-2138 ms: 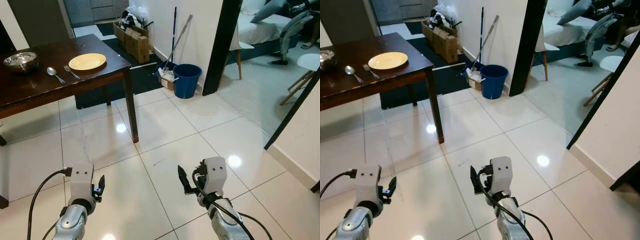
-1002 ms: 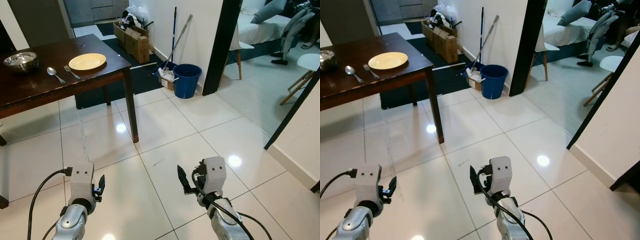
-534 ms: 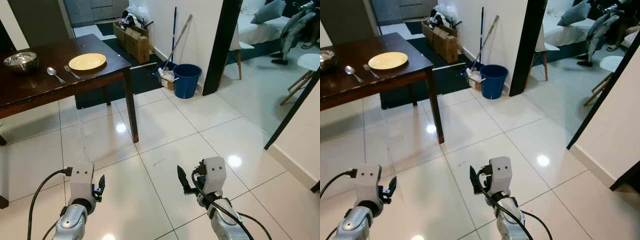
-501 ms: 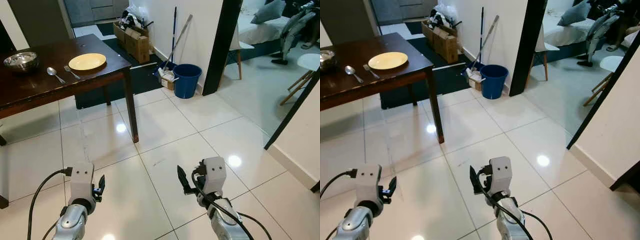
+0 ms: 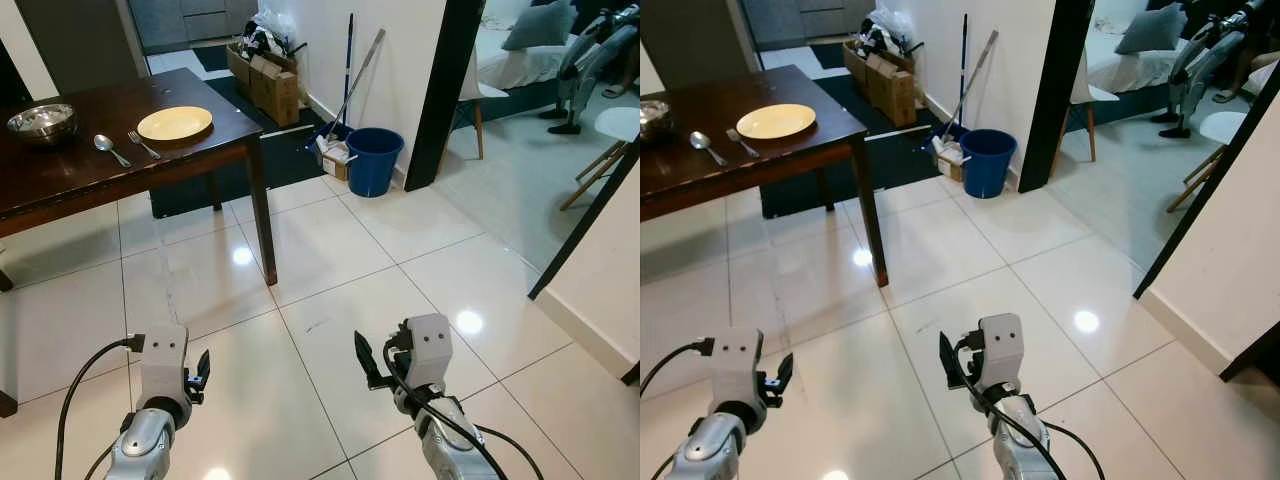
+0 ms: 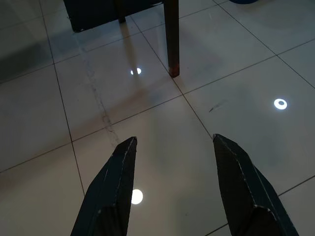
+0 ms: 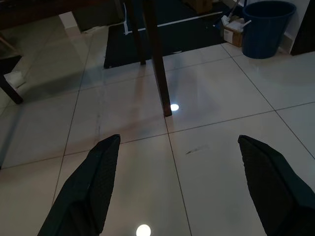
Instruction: Setting the table
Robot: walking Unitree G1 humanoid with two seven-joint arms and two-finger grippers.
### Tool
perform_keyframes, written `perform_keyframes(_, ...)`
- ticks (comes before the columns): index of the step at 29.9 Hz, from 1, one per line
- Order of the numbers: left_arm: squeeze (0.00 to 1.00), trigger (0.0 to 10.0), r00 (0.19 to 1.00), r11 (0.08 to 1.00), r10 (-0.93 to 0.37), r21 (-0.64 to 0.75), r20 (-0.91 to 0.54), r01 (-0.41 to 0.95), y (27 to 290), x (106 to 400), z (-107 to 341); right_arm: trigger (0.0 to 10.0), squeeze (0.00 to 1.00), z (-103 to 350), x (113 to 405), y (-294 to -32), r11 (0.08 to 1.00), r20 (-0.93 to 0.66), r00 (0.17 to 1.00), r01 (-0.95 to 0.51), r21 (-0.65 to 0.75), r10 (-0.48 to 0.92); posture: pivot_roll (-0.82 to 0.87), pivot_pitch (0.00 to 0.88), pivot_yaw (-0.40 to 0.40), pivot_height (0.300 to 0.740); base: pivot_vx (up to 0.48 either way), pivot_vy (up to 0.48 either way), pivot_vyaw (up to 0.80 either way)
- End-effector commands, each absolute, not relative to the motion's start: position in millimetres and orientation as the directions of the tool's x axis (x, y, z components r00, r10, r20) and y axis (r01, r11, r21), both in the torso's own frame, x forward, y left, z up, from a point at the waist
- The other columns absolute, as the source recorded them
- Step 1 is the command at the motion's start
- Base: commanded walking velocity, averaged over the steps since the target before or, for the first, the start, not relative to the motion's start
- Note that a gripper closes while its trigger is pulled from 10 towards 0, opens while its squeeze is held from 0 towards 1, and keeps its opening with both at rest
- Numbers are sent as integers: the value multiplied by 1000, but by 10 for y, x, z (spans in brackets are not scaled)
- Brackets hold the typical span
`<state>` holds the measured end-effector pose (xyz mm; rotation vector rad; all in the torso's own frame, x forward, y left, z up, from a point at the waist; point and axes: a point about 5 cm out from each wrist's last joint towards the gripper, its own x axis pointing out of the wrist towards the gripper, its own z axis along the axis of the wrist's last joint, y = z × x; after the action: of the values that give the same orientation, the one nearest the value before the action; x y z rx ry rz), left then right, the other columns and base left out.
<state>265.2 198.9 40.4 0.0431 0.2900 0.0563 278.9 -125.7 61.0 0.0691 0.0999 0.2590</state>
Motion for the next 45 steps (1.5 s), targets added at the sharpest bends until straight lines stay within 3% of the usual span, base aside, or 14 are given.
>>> perform_keyframes(1,0,10000,949,997,65,61,-310,-48,2009,2615,363,10000,0,559,2755,-1237,963,-114,958,-255,84,264,8,0,81,740,0,0,0)
perform_keyframes(39,0,10000,949,997,66,61,-310,-49,2012,2615,367,10000,0,566,2754,-1230,963,-113,958,-256,85,264,7,0,81,740,0,0,0)
perform_keyframes(42,0,10000,949,994,104,58,-297,-91,2080,2626,396,10000,0,565,2751,-1232,963,-114,958,-256,85,265,6,0,81,740,0,0,0)
perform_keyframes(45,0,10000,943,977,205,-7,-261,-215,2238,2639,501,10000,0,545,2720,-1259,962,-124,956,-259,85,268,4,0,81,740,0,0,0)
